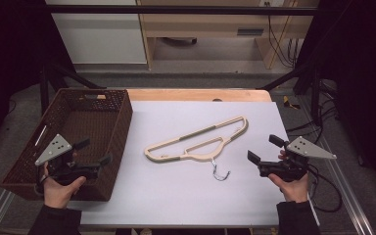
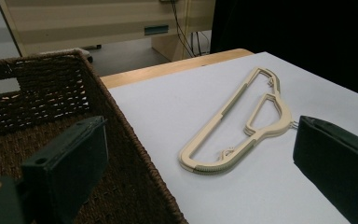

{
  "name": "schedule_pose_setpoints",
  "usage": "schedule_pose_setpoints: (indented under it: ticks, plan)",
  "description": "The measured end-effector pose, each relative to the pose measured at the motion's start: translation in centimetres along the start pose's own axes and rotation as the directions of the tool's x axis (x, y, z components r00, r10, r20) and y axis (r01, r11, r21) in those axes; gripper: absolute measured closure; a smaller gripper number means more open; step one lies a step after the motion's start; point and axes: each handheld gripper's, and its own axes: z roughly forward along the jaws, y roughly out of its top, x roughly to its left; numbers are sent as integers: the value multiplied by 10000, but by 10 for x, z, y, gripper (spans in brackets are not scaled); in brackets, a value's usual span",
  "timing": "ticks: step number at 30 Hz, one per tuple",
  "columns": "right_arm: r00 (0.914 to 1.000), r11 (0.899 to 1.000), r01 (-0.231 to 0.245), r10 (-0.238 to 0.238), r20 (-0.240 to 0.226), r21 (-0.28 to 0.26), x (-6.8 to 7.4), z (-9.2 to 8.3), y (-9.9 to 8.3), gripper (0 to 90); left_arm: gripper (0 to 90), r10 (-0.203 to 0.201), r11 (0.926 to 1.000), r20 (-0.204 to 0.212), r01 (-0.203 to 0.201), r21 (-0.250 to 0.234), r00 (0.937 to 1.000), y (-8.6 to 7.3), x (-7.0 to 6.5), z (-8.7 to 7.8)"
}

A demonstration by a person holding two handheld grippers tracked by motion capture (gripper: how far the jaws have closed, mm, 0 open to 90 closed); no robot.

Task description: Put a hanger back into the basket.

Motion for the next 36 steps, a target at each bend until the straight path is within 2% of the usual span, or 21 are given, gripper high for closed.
schedule_pose_setpoints:
  ticks: [8, 15, 17, 19, 22, 27, 32, 36]
  plan:
    - [9999, 9995, 98, -100, 66, 293, 11, 13, 3, 54, 30, -4, 10000, 15, 4, -40, 10000, 0, -1, 1]
    - [9999, 9966, 89, -78, -138, 814, 25, 40, 3, 64, 30, 145, 9999, -10, -145, 5, 9999, 0, -2, 2]
    - [9995, 9932, 231, -206, -227, 1138, 32, 54, 0, 70, 30, 134, 9999, -19, -134, 13, 9999, 0, -1, 3]
    - [9995, 9918, 245, -219, -218, 1256, 33, 58, -1, 71, 30, 60, 10000, -2, -60, -13, 10000, 0, -1, 3]
    - [9990, 9828, 391, -346, -282, 1805, 40, 77, -8, 97, 30, 124, 9999, 25, -124, 60, 9999, 0, -2, 3]
    - [9988, 9729, 402, -328, -362, 2277, 43, 90, -15, 141, 30, 178, 9998, 30, -178, 42, 9998, 0, -2, 4]
    - [9988, 9536, 480, -443, -191, 2971, 45, 104, -26, 200, 30, 202, 9998, 46, -203, 78, 9998, 0, -3, 5]
    - [9993, 9390, 359, -322, -165, 3419, 47, 113, -34, 231, 31, 186, 9998, 36, -187, 45, 9998, 0, -3, 4]
